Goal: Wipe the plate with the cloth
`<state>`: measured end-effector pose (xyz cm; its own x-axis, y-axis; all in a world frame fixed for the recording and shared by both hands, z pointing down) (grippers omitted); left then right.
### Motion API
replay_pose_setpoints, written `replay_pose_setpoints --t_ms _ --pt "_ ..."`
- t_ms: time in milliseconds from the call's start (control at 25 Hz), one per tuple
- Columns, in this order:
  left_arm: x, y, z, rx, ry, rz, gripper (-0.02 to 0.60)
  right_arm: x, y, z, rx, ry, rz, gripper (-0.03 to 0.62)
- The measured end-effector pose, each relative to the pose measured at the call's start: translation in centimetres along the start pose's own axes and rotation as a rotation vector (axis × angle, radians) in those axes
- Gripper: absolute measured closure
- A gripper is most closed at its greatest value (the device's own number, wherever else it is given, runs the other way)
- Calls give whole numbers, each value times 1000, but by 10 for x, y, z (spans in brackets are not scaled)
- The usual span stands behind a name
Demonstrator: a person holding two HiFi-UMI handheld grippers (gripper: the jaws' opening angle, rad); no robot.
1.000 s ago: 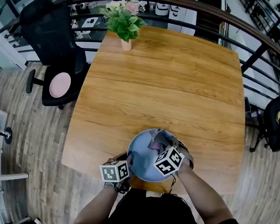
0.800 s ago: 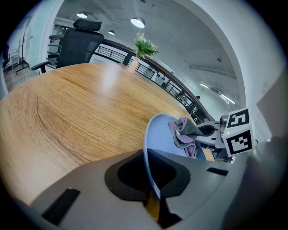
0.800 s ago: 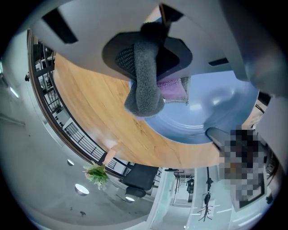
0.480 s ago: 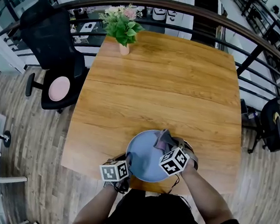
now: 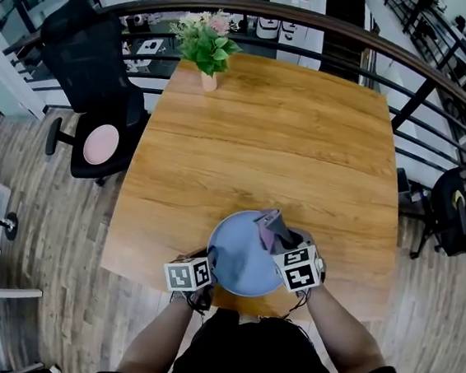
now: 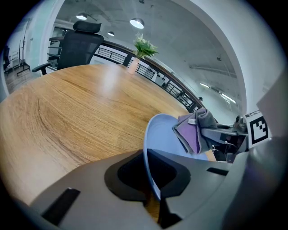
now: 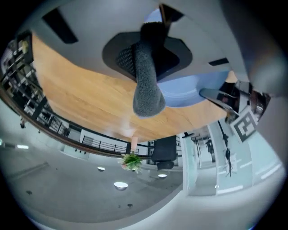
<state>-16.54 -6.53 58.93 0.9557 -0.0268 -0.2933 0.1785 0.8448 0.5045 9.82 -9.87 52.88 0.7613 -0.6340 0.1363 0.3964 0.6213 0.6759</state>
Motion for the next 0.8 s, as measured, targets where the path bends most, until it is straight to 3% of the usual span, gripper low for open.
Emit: replay_pose_setpoints --t_ms 120,800 --pt "1 0 1 -2 1 -3 541 -14 5 4 22 -82 56 522" --pt "1 -2 1 -4 6 -8 541 -115 12 54 -160 -362 -119 522"
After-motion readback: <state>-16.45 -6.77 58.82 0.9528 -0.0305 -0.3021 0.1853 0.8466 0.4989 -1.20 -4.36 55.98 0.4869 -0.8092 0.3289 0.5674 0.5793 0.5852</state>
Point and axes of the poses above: the fingertips, and each gripper's own axes: z forward along the fingers, x to its right, y out of its underside, the point moved 10 cm from there along -z, backward along the fingers, and after that the axes turned 15 degrees about -y, right-handed, at the moved point
